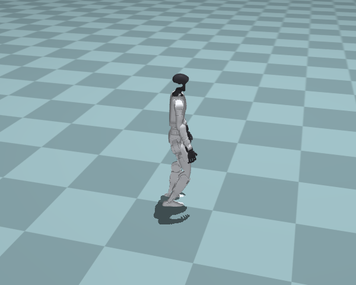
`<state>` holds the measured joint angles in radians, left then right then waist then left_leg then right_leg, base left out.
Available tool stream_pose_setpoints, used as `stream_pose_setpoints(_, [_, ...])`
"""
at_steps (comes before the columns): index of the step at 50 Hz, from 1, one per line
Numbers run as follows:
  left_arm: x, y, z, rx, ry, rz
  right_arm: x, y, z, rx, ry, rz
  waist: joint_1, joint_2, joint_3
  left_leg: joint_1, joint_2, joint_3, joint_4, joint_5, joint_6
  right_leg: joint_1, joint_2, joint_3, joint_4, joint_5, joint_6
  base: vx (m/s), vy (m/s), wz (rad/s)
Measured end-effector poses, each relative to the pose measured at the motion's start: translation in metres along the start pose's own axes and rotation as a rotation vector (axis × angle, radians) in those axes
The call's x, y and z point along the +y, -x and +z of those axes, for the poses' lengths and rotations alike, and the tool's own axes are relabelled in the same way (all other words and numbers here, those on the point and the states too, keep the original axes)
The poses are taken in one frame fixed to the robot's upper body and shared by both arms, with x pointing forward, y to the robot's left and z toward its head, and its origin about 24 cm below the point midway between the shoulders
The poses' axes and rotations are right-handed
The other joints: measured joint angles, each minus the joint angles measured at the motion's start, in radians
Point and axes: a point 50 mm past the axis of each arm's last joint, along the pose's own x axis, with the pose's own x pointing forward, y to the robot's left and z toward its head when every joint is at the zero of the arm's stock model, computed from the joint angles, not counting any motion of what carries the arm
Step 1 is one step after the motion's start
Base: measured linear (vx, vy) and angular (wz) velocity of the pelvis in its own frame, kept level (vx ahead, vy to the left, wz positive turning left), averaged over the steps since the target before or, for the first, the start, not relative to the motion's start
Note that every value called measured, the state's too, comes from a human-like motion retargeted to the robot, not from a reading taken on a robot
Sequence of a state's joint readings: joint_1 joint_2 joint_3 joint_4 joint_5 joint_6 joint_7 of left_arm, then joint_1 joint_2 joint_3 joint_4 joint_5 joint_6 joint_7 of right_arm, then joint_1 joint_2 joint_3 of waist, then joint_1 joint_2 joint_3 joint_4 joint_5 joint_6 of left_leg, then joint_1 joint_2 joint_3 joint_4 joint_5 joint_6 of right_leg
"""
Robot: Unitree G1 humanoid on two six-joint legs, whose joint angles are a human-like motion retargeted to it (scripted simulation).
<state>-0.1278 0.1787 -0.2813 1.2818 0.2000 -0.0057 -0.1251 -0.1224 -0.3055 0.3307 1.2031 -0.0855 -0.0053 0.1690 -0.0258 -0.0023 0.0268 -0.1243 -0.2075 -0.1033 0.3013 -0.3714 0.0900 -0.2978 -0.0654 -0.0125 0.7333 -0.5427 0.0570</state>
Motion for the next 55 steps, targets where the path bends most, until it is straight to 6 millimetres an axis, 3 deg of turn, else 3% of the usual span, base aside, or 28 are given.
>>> stream_pose_setpoints(7, [0.009,0.000,0.009,-0.020,-0.038,0.025,0.002,0.000,0.005,-0.023,0.061,0.009,-0.025,-0.006,0.013,-0.022,-0.057,-0.121,0.063,-0.019,0.009,-0.092,0.020,0.118,0.124,-0.019,0.007,0.05,0.02,1.00])
stream_pose_setpoints(15, [0.026,0.003,0.005,-0.039,0.014,0.093,0.005,0.001,0.000,-0.005,0.114,0.016,0.011,0.017,0.004,-0.053,-0.101,-0.336,0.149,-0.042,-0.011,-0.071,0.137,0.327,-0.029,0.064,0.038,0.08,-0.07,1.35])
stream_pose_setpoints(20, [0.033,0.006,-0.006,-0.039,0.097,0.152,0.008,0.002,-0.012,0.037,0.148,0.013,0.113,0.026,0.001,-0.107,-0.137,-0.403,0.298,-0.071,-0.074,-0.016,0.114,0.244,-0.098,0.048,0.015,0.08,-0.09,1.31])
stream_pose_setpoints(25, [0.032,0.009,-0.023,-0.006,0.165,0.183,-0.002,0.002,-0.013,0.056,0.187,-0.041,0.215,0.062,0.019,-0.265,-0.107,-0.272,0.615,-0.039,-0.193,0.059,0.097,0.097,-0.180,0.044,-0.001,0.08,-0.03,1.53])
stream_pose_setpoints(31, [0.007,0.012,-0.060,0.118,0.196,0.124,-0.022,0.001,0.012,-0.003,0.211,-0.138,0.288,0.078,-0.007,-0.508,0.079,-0.007,0.825,-0.034,-0.167,0.145,0.080,-0.074,-0.336,0.088,-0.001,0.08,0.05,1.62])
stream_pose_setpoints(37, [-0.030,0.023,-0.102,0.258,0.234,0.011,-0.037,0.002,0.055,-0.127,0.228,-0.202,0.314,0.043,-0.034,-0.601,0.235,0.180,0.595,-0.045,-0.104,0.239,0.054,-0.232,-0.489,0.138,0.009,0.16,0.11,1.55])
stream_pose_setpoints(40, [-0.048,0.029,-0.119,0.313,0.251,-0.044,-0.043,0.004,0.079,-0.197,0.253,-0.223,0.310,0.025,-0.046,-0.598,0.288,0.270,0.382,-0.030,-0.094,0.286,0.046,-0.319,-0.555,0.159,0.013,0.23,0.16,1.59])
stream_pose_setpoints(45, [-0.071,0.038,-0.136,0.372,0.278,-0.110,-0.043,0.006,0.102,-0.270,0.277,-0.230,0.301,0.016,-0.087,-0.601,0.351,0.389,0.180,-0.018,-0.095,0.323,0.060,-0.428,-0.556,0.167,0.014,0.32,0.19,1.51])
stream_pose_setpoints(50, [-0.071,0.040,-0.139,0.381,0.287,-0.117,-0.029,0.002,0.090,-0.245,0.237,-0.179,0.264,-0.034,-0.117,-0.532,0.304,0.447,0.139,0.061,-0.065,0.341,0.011,-0.399,-0.423,0.237,0.047,0.47,0.19,1.68])
stream_pose_setpoints(55, [-0.051,0.034,-0.128,0.340,0.267,-0.084,-0.003,-0.005,0.043,-0.103,0.151,-0.060,0.177,-0.130,-0.099,-0.378,0.110,0.423,0.073,0.099,-0.014,0.248,-0.137,-0.264,0.029,0.409,0.122,0.53,0.13,2.02])
